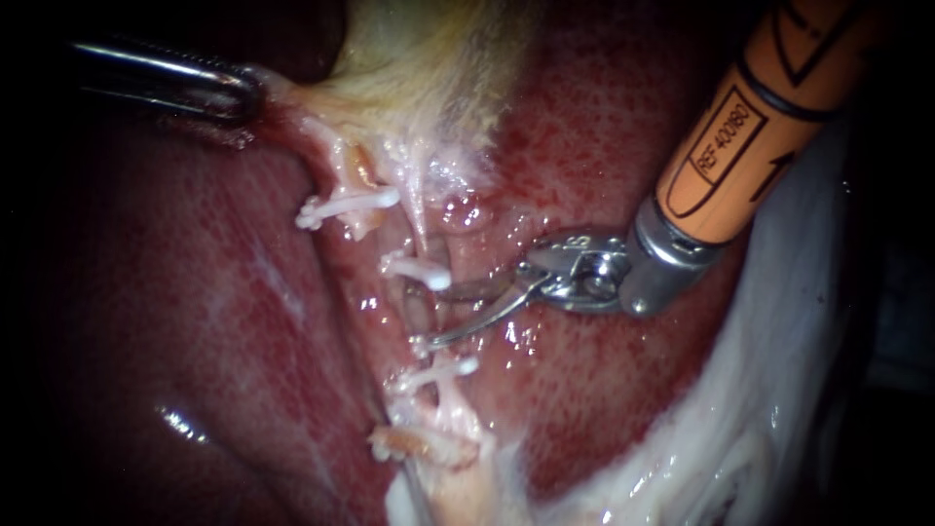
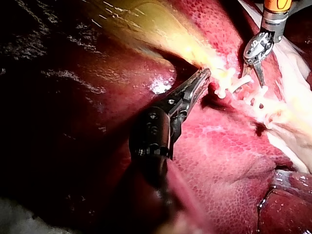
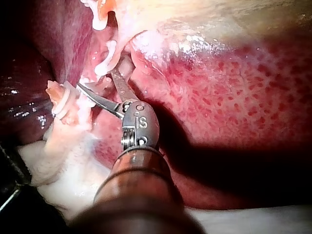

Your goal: Go to the cutting position right tube

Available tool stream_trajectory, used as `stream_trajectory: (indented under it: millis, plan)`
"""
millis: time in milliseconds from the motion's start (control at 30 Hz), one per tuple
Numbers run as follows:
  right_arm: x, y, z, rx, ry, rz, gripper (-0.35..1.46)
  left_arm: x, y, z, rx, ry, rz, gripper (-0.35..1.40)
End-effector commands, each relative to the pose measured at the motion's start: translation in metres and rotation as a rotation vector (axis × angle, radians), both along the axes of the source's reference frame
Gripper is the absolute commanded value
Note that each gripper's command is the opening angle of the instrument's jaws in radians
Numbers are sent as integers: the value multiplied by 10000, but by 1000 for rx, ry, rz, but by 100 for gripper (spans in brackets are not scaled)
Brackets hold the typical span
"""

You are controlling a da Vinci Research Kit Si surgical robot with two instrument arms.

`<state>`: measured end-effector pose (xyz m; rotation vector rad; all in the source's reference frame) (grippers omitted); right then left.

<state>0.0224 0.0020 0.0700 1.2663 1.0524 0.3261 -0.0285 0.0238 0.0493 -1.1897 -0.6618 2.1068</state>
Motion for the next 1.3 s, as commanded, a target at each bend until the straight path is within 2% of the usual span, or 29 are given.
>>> stream_trajectory:
  millis: [33,200,500,833,1000,1133,1300]
  plan:
    - [0,0,0,4,-2,-3,142,0,0,0,0,0,0,-35]
    - [1,-2,2,16,-8,-14,142,-1,0,0,0,0,0,-35]
    - [12,-3,1,30,-9,-9,140,-1,0,0,0,0,0,-35]
    - [34,-10,-9,57,30,-14,137,-1,0,0,0,0,-1,-35]
    - [48,-12,-13,75,65,-20,132,-1,0,0,0,0,-1,-35]
    - [59,-13,-14,90,86,-6,125,-1,0,0,0,0,-1,-35]
    - [70,-13,-12,91,87,10,124,-1,0,0,0,0,-1,-35]
